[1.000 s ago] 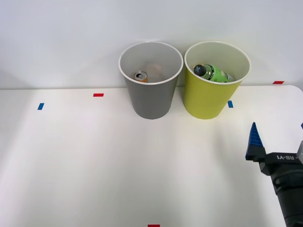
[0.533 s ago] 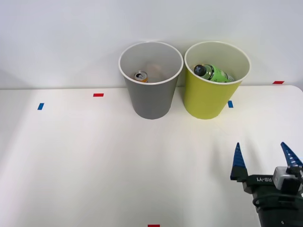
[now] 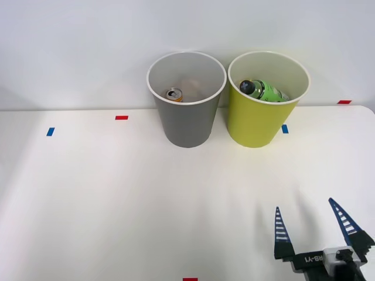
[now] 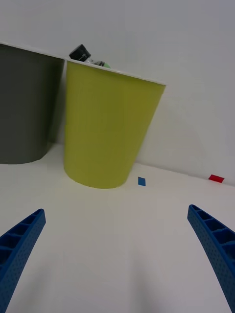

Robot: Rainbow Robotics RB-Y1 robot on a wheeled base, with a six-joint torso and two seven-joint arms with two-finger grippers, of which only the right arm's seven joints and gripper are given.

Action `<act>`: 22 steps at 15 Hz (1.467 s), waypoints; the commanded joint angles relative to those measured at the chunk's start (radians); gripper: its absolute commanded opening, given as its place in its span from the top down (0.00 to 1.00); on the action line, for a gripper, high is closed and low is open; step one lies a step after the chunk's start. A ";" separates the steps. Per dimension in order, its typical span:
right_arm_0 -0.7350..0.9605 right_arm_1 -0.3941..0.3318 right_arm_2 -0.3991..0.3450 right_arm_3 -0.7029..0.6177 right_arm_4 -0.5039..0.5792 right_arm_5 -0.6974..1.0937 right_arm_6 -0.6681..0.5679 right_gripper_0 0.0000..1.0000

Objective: Put cans in the gray bin, plastic bottles in the light green bin

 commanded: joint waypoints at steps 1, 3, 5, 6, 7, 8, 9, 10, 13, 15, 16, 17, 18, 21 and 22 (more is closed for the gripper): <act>-0.017 -0.002 0.030 0.048 0.003 -0.014 0.037 0.00; -0.040 -0.017 0.053 0.086 0.004 -0.009 0.060 0.00; -0.054 -0.037 0.077 0.114 0.001 -0.001 0.081 0.00; -0.049 -0.045 0.090 0.114 -0.002 -0.001 0.087 0.00; -0.039 -0.056 0.100 0.114 -0.010 -0.001 0.089 0.00; -0.025 -0.060 0.108 0.114 -0.017 -0.001 0.089 0.00; -0.008 -0.059 0.110 0.114 -0.025 0.002 0.086 0.00; 0.004 -0.053 0.111 0.112 -0.031 -0.001 0.084 0.00; 0.050 -0.031 0.114 0.112 -0.054 -0.001 0.067 0.00; 0.076 -0.019 0.119 0.109 -0.065 -0.001 0.055 0.00; 0.081 -0.019 0.119 0.109 -0.068 -0.001 0.051 0.00; 0.081 -0.021 0.117 0.109 -0.071 -0.001 0.049 0.00; 0.083 -0.022 0.117 0.109 -0.073 -0.001 0.047 0.00; 0.084 -0.022 0.103 0.109 -0.071 -0.001 0.052 0.00; 0.084 -0.022 0.099 0.111 -0.066 -0.001 0.051 0.00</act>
